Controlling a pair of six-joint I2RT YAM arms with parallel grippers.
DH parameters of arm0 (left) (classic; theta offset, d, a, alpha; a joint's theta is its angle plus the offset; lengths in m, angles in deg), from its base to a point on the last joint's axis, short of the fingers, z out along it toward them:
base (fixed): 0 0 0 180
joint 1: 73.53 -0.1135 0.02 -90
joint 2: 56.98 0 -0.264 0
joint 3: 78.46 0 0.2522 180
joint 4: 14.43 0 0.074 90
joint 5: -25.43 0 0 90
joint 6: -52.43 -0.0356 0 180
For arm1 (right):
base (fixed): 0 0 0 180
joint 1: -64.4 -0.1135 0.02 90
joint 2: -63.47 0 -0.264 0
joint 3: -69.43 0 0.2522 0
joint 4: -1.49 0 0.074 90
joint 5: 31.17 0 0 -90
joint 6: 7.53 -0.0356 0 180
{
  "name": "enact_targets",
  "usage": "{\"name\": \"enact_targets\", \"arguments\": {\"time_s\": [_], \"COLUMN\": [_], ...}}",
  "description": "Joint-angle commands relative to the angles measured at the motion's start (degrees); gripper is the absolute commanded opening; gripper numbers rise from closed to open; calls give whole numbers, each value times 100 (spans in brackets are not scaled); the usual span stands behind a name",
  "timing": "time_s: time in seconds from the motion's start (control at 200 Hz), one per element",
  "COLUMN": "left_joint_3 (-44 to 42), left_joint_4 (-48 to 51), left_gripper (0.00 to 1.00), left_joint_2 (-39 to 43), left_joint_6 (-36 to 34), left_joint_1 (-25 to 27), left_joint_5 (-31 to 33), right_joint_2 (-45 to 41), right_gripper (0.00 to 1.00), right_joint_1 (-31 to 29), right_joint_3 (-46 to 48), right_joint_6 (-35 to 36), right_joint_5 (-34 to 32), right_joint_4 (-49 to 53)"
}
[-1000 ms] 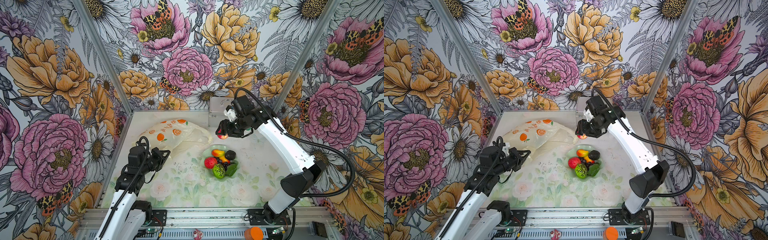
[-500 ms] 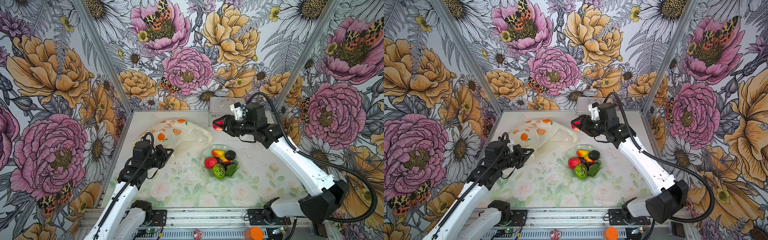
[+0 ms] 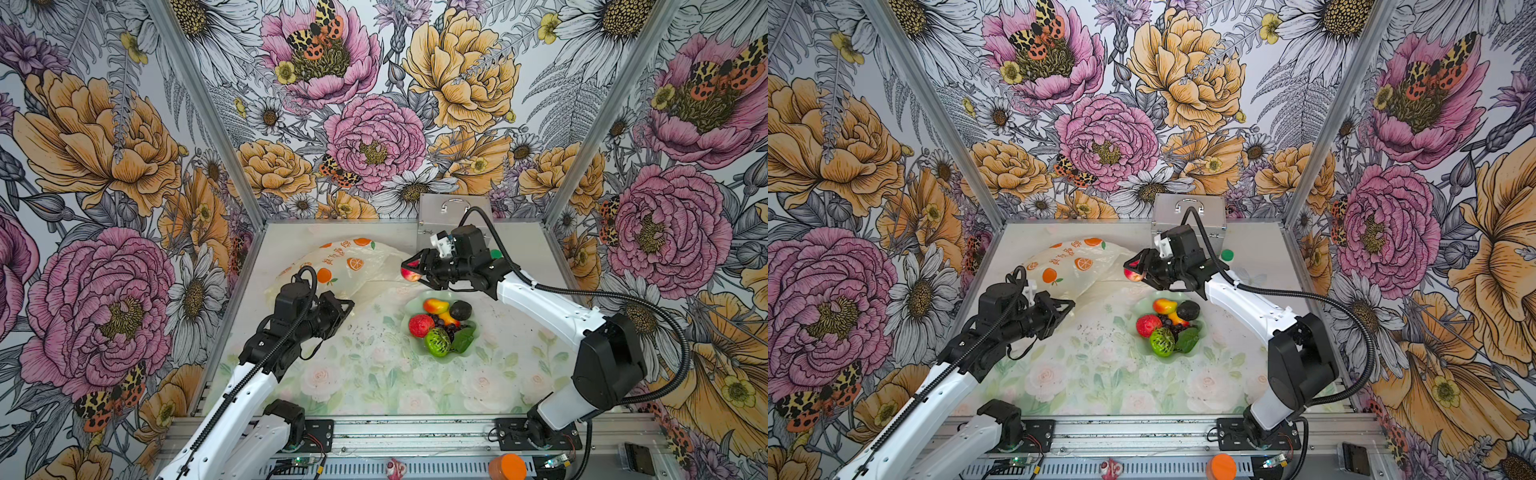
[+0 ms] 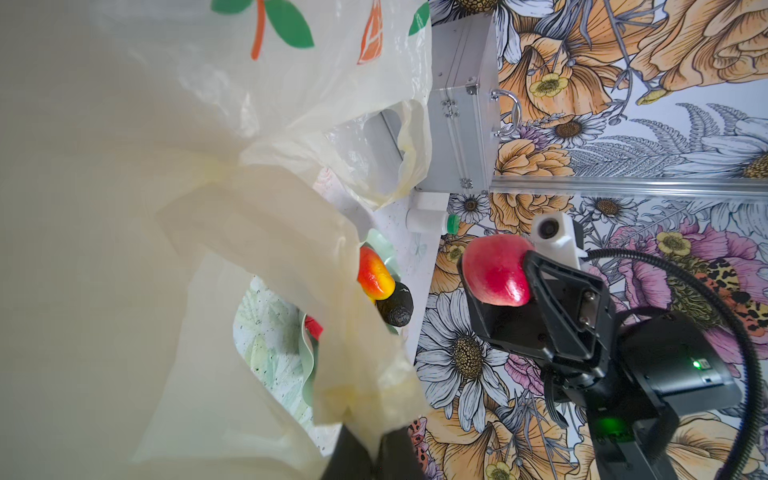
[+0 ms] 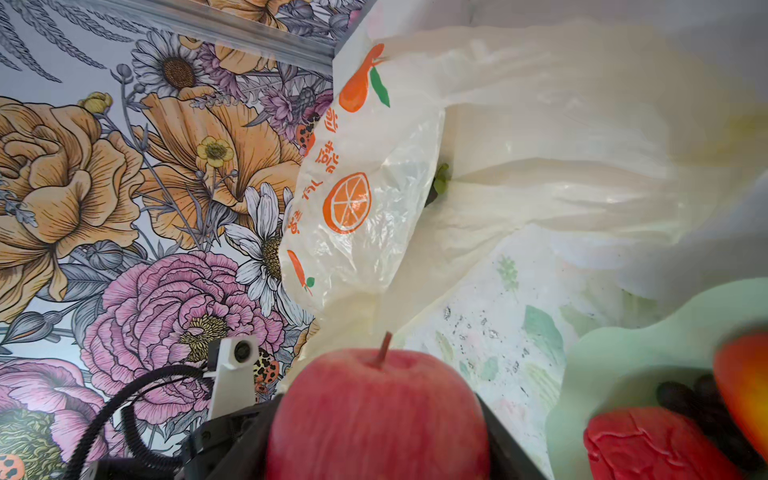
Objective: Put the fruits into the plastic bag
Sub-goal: 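Carry the red apple into the bag opening with the right gripper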
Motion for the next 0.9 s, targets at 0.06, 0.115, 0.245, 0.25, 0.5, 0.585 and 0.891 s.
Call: {"name": "enact_targets", "arguments": {"time_s": [0.06,0.115,0.245,0.25,0.5,0.585,0.891], "left_joint_3": [364,396,530,529,722,748,484], "left_joint_4": [30,12,3,5,-1,-2,-1], "left_gripper": [0,0,0,0,0,0,0], "left_joint_2": [-178,-227,-317,-317,-662,-704,-537], "left_joint_6": [-128,-111,-200,-199,-334,-347,-278], "left_joint_1": [84,102,197,200,406,512,540], "left_joint_5": [206,189,243,245,121,180,133], "right_joint_2": [610,829,1428,1454,2311,2512,2270], "right_gripper": [51,51,51,51,51,51,51], "right_joint_1": [-213,-285,-446,-447,-623,-659,-554], "right_joint_3": [-201,-278,-660,-681,-1465,-1632,-1712], "right_joint_6": [258,192,241,241,172,45,235], "right_joint_5": [50,12,55,63,96,147,-99], "right_joint_4": [-190,-203,-185,-186,-155,-155,213]}}
